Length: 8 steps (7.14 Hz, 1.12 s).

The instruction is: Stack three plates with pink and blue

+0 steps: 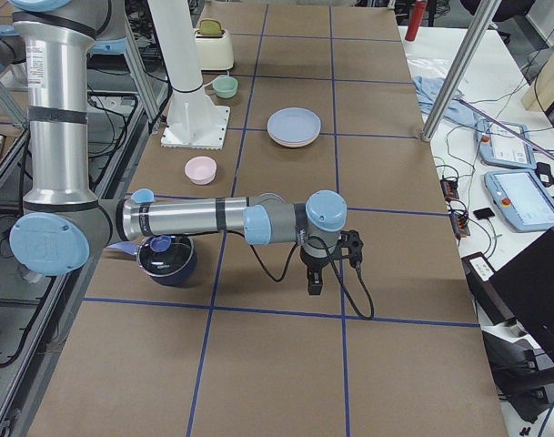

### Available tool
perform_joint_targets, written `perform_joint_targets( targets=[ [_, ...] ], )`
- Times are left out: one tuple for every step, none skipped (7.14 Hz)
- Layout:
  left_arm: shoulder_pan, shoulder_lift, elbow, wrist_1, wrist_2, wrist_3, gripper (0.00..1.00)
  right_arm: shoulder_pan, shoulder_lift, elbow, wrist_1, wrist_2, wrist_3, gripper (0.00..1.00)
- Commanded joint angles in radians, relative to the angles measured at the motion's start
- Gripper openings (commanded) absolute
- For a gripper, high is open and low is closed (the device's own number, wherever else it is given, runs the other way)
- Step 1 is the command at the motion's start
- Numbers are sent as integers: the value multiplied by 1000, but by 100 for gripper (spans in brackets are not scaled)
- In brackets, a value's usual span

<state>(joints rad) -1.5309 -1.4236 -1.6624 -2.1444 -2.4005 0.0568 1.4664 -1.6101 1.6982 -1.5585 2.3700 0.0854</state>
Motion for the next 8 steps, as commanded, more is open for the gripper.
perform_joint_targets(
  targets=[
    [0, 0, 1, 0, 3, 0, 100, 0, -1, 0, 0, 0, 0, 100],
    [0, 0, 1, 3, 3, -2, 100, 0, -1, 0, 0, 0, 0, 100],
    [0, 0, 0, 6, 3, -2, 100, 0, -1, 1, 0, 0, 0, 100],
    [0, 0, 13, 8, 10, -5, 100, 0, -1, 1, 0, 2, 0, 100],
    [-2, 0, 13, 11, 67, -5, 99, 0, -1, 1, 0, 0, 0, 100],
    [-3, -11, 12, 74, 117, -5, 99, 2, -2, 3, 0, 0, 0, 100],
    [-3, -15, 9, 140, 125, -5, 100, 2, -8, 8, 2, 2, 0, 100],
    [-8, -14, 9, 179, 121, -21, 100, 2, -8, 12, 0, 0, 0, 100]
  ],
)
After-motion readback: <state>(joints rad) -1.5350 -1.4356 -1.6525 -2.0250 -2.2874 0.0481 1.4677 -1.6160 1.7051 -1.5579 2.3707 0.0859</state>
